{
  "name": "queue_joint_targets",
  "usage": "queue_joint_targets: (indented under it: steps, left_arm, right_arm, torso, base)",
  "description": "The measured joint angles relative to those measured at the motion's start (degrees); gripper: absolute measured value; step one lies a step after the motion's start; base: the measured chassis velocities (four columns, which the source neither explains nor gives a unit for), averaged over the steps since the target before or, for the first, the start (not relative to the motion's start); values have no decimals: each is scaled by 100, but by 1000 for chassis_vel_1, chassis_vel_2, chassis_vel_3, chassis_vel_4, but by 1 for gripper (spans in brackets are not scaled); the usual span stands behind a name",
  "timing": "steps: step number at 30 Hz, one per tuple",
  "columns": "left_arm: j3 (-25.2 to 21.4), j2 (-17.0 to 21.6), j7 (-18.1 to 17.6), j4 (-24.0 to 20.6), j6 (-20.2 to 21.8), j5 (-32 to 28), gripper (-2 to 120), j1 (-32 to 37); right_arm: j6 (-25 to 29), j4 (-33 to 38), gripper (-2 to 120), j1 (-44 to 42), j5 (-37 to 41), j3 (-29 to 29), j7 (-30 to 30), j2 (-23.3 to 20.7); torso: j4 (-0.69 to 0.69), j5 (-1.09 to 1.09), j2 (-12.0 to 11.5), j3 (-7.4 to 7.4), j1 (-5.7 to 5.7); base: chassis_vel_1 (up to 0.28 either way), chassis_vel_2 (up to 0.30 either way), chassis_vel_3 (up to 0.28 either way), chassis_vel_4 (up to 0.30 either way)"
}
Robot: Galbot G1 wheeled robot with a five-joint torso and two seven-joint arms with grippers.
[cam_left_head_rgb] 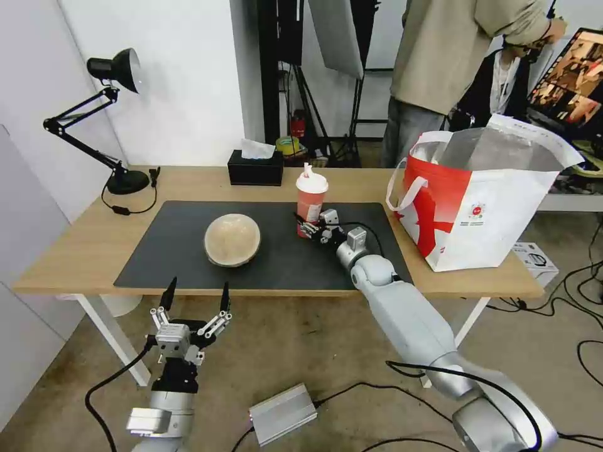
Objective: Pick up the trash from the table and place it into the takeout bag.
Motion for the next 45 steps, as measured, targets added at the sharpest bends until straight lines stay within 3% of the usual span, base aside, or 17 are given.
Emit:
queue_joint_targets:
  steps: [9,15,21,29,45]
  left_arm:
    - [2,1,-6,-36,-9,-1,100,31]
    - [3,2,-8,-46,-14,-2,100,34]
    - [0,3,-9,-138,-17,-50,100,34]
    - [-21,20,-8,-212,-16,-86,100,29]
    - [17,7,22,-312,-26,-84,100,59]
  right_arm:
    - [2,83,13,-18,-8,-42,0,-13]
    - [-11,196,3,-19,-7,-85,11,-53]
    - [-74,526,3,-136,13,-183,94,-220]
    - [-258,1116,3,-272,163,-378,212,-543]
    - [-830,3276,3,-171,1424,-610,572,-2050]
  torso:
    - [-3,3,-3,2,1]
    - [-3,5,-6,5,2]
    - [4,8,-9,7,5]
    - [0,13,-12,11,6]
    - [-2,2,-2,2,0]
  base:
    - [0,0,0,0]
    - [0,0,0,0]
    - [0,0,0,0]
    - [0,0,0,0]
    - [0,0,0,0]
